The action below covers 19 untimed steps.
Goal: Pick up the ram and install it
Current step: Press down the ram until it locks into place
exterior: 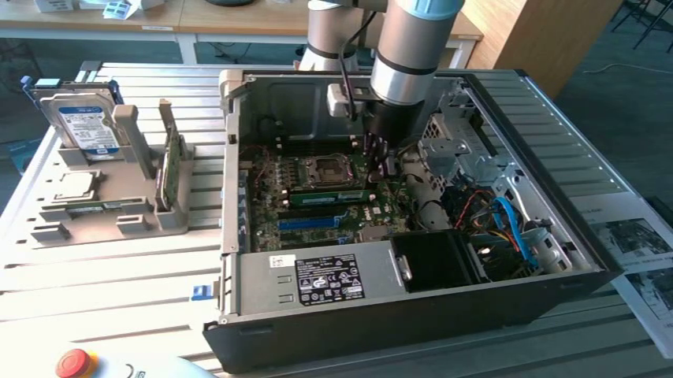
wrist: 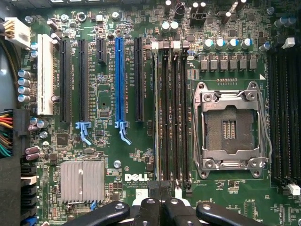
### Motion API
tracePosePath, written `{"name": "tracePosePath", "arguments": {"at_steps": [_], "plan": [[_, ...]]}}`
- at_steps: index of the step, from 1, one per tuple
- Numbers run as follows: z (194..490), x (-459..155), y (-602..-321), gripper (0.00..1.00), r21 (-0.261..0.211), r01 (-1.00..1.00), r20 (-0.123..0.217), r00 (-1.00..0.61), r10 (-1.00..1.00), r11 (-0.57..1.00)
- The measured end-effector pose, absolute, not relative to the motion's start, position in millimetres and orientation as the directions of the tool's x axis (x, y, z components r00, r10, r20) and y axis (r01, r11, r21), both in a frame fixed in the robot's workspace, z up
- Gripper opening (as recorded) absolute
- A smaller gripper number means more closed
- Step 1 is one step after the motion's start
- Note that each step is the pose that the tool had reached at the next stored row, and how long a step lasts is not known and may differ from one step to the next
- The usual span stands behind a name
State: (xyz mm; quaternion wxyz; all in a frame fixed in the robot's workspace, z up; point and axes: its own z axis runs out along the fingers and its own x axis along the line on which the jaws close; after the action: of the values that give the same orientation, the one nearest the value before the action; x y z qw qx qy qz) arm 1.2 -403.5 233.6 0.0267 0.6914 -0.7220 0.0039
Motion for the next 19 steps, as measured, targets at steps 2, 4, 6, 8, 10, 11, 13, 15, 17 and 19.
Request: {"name": "tracePosePath", "arguments": {"at_steps": [2,4,6,8,10,11,13,15,17,19], "plan": [[233.3,1.2,-402.5,0.10,0.031,-0.999,0.044,-0.043,-0.998,0.044],[233.2,1.2,-401.4,0.10,0.031,-0.999,0.044,-0.043,-0.998,0.044],[233.1,1.3,-400.9,0.10,0.031,-0.999,0.044,-0.042,-0.998,0.044],[233.1,1.3,-400.9,0.10,0.031,-0.999,0.044,-0.042,-0.998,0.044],[232.4,1.3,-400.9,0.10,0.031,-0.999,0.044,-0.043,-0.998,0.044],[231.9,1.2,-400.9,0.10,0.031,-0.999,0.044,-0.043,-0.998,0.044],[230.9,1.2,-400.9,0.10,0.031,-0.999,0.044,-0.043,-0.998,0.044],[229.7,1.2,-400.9,0.10,0.031,-0.999,0.044,-0.043,-0.998,0.044],[228.3,1.3,-400.8,0.10,0.031,-0.999,0.044,-0.042,-0.998,0.044],[227.0,1.2,-400.9,0.10,0.031,-0.999,0.044,-0.042,-0.998,0.044]]}}
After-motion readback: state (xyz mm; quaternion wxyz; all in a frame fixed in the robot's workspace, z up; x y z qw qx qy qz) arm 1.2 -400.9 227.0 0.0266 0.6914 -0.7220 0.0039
